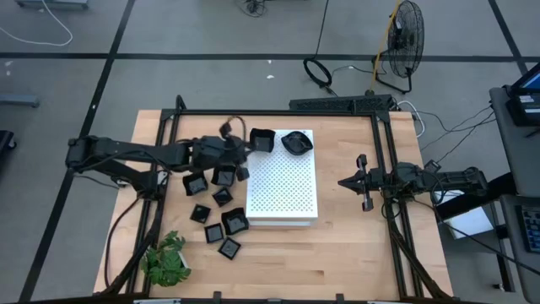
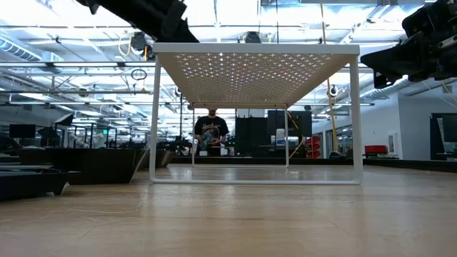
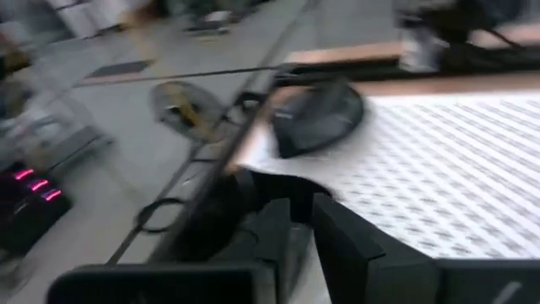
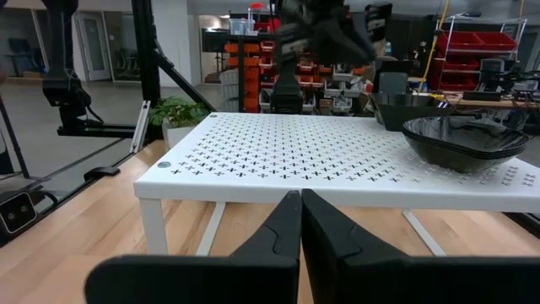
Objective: Pick & Place Mini shaped plates
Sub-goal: Stack the black distorted square plate on top of the other black distorted square plate on the shelf
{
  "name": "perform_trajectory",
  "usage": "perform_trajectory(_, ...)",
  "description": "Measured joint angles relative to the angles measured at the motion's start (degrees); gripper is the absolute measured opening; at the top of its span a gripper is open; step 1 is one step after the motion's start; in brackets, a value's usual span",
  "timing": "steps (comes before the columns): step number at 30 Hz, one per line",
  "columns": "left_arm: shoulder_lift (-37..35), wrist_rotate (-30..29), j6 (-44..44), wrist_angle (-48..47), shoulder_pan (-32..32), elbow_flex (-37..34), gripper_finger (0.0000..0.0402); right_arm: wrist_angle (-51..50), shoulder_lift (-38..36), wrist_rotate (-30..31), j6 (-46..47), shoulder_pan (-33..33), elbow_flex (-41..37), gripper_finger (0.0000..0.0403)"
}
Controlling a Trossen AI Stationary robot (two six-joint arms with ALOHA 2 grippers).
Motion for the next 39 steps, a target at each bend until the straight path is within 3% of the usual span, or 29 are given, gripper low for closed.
perform_trajectory(7, -9.23, -21.01, -7.5, -12.2, -1.46, 0.0, 0.0135, 0.01, -0.01, 0.0, -0.01, 0.01, -0.02, 0.0)
perform_trajectory(10, -12.84, -22.83, -19.11, -21.46, -0.01, 0.0, 0.0166, -0.01, 0.0, 0.0, 0.0, 0.0, -0.02, 0.0)
perform_trajectory(15, -13.32, -16.6, -40.87, -38.92, 4.75, -0.01, 0.0208, 0.02, -0.02, 0.0, 0.0, 0.0, -0.02, 0.0)
perform_trajectory(19, -8.77, -11.5, -49.15, -42.88, 8.16, -1.51, 0.022, 0.0, -0.01, 0.0, 0.0, 0.01, -0.02, 0.0)
perform_trajectory(31, 6.49, 2.3, -50.4, -35.17, 16.9, -4.0, 0.0228, 0.0, -0.02, 0.0, 0.0, 0.0, -0.02, 0.0)
perform_trajectory(39, 12.28, 7.09, -50.45, -35.54, 21.71, -3.91, 0.023, 0.0, -0.02, 0.0, 0.0, 0.02, -0.02, 0.0)
